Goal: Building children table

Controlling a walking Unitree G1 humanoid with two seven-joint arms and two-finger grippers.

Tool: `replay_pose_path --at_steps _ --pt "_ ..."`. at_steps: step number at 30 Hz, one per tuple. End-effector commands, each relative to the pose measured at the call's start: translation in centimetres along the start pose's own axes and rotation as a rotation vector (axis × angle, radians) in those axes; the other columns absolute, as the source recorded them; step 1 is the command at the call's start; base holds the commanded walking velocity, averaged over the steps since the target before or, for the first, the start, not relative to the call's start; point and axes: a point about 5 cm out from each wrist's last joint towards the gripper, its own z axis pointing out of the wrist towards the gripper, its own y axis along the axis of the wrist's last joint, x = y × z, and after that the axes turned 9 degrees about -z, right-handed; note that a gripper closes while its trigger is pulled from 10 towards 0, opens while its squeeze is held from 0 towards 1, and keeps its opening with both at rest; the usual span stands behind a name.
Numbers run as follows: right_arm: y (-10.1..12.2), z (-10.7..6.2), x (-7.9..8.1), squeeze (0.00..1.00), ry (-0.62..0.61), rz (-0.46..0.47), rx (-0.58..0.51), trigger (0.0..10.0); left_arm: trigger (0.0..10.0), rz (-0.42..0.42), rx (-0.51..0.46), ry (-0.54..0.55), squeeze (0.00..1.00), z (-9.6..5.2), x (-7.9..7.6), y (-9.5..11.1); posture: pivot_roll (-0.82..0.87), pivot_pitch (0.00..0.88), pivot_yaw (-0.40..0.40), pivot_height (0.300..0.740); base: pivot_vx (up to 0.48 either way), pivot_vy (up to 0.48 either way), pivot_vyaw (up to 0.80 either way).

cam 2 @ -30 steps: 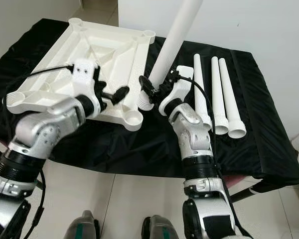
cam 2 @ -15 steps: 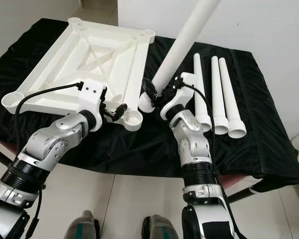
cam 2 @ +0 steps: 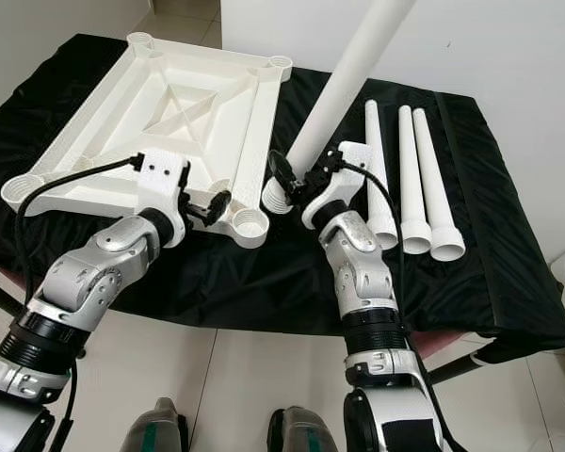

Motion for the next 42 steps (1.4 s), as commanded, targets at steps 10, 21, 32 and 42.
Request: replay_pose_path --at_steps 10,21,32,42 --pt "-1.8 -0.3 0.4 0.0 0.015 0.014 0.03 10.0 10.0 0.143 0.065 -0.041 0.0 -0.4 -0.6 -1.9 0.02 0.017 -0.057 0.74 0.0 0.0 0.0" --pt "-1.7 -0.4 0.4 0.0 0.022 -0.005 0.026 10.0 10.0 0.261 0.129 -0.161 0.0 0.1 -0.1 -2.4 0.0 0.018 -0.042 0.74 0.0 0.0 0.0" --pt "-1.8 -0.8 0.0 0.0 -0.003 -0.019 0.028 10.0 10.0 0.352 0.163 -0.471 0.0 -0.9 -0.9 -2.2 -0.01 0.035 -0.02 0.74 0.0 0.0 0.0" --pt "-1.7 -1.0 -0.1 0.0 -0.019 -0.024 0.025 10.0 10.0 0.341 0.232 -0.416 0.0 0.2 0.4 -3.0 -0.03 0.036 -0.014 0.74 0.0 0.0 0.0"
